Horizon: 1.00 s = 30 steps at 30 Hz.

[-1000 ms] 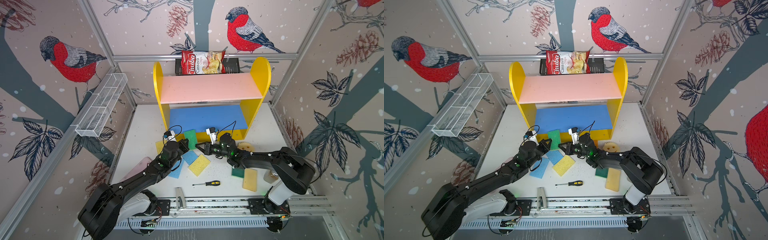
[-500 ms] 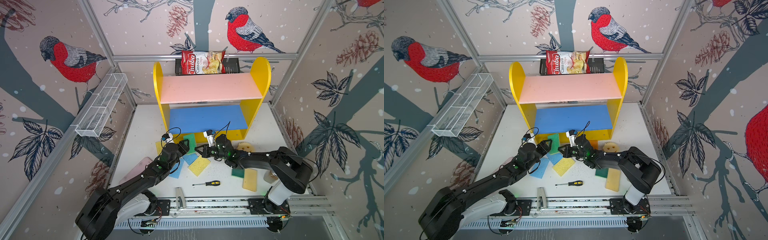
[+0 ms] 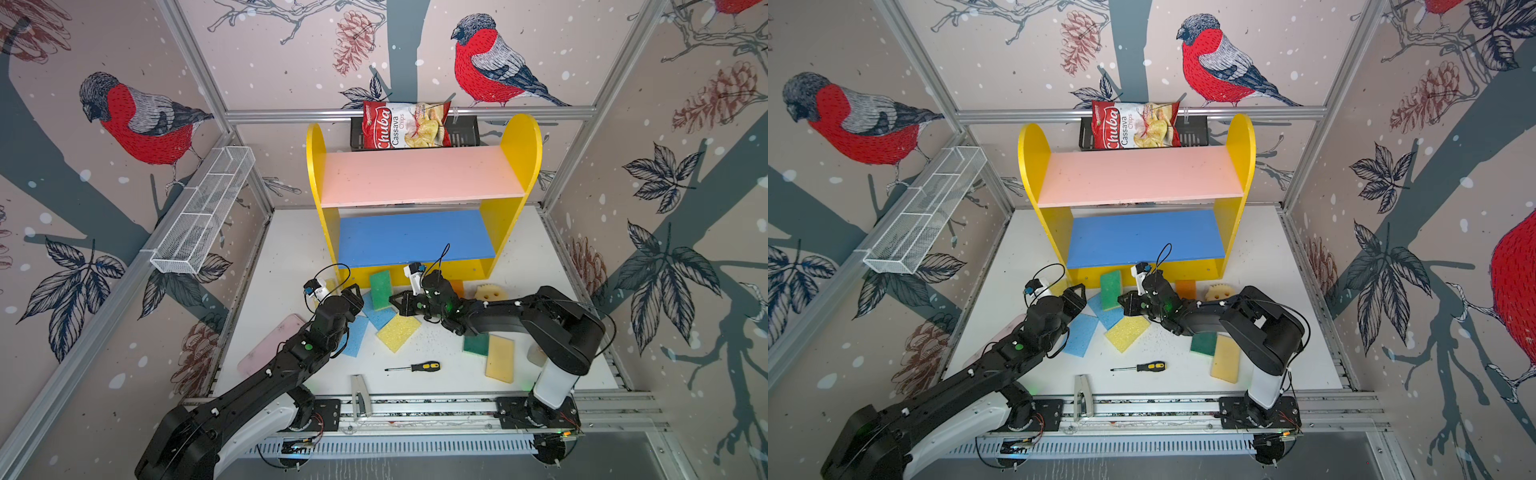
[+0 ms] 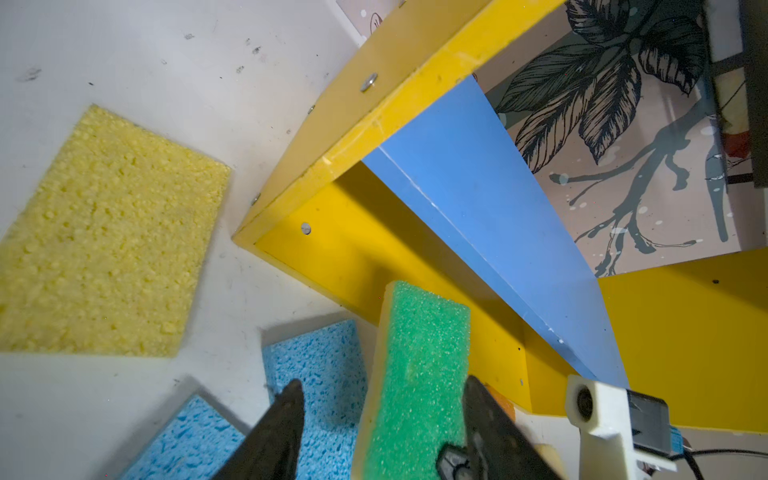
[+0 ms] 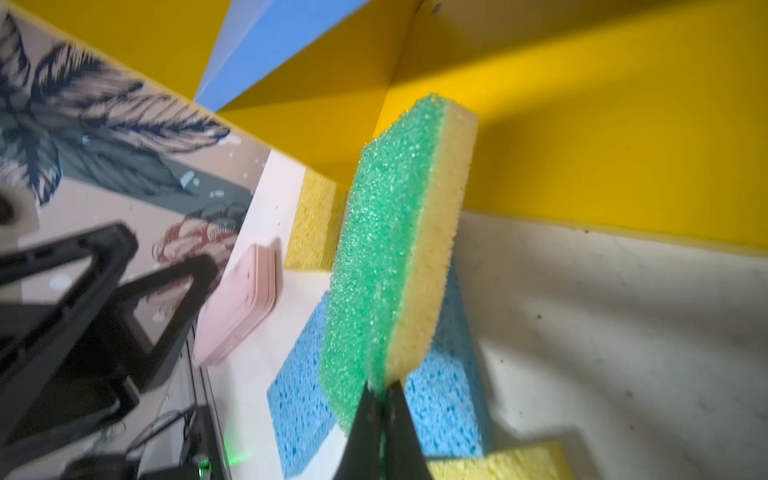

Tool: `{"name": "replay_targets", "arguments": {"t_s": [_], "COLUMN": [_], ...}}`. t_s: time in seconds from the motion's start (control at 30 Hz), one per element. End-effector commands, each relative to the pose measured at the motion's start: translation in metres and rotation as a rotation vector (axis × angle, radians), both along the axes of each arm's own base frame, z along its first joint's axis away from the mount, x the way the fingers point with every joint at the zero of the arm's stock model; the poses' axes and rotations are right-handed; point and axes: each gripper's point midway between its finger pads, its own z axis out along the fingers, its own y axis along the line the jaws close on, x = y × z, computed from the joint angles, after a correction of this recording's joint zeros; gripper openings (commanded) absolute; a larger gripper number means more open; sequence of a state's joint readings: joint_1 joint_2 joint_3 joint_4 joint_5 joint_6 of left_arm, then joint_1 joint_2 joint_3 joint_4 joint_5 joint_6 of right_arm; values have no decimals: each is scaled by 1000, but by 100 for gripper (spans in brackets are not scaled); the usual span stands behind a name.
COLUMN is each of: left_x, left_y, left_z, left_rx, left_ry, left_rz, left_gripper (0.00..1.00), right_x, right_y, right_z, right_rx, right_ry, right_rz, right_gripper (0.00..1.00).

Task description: Place and organize the cleaning sponges onto the shelf

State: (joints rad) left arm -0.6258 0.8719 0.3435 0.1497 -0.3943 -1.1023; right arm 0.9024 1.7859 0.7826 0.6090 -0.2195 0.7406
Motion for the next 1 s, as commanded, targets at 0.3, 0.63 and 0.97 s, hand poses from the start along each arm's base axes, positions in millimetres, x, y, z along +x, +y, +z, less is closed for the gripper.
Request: {"name": "replay_targets", "arguments": {"t_s": [0.3, 0.63, 0.97], "left_x": [2, 9, 11], "left_y": [-3, -14, -20], "left_z": [-21, -28, -35], "left_rx": [0, 15, 13], "left_ry": [41, 66, 86], "left_rz": [1, -31, -50], "left_gripper": [60, 60, 60], "right_x": [47, 68, 71], "right_y": [36, 30, 26], "right_z": [13, -16, -26], "right_rx": [57, -43, -33], "right_ry": [-101, -61, -19], "right_rz": [-133, -250, -272], "right_gripper": [0, 2, 15]}}
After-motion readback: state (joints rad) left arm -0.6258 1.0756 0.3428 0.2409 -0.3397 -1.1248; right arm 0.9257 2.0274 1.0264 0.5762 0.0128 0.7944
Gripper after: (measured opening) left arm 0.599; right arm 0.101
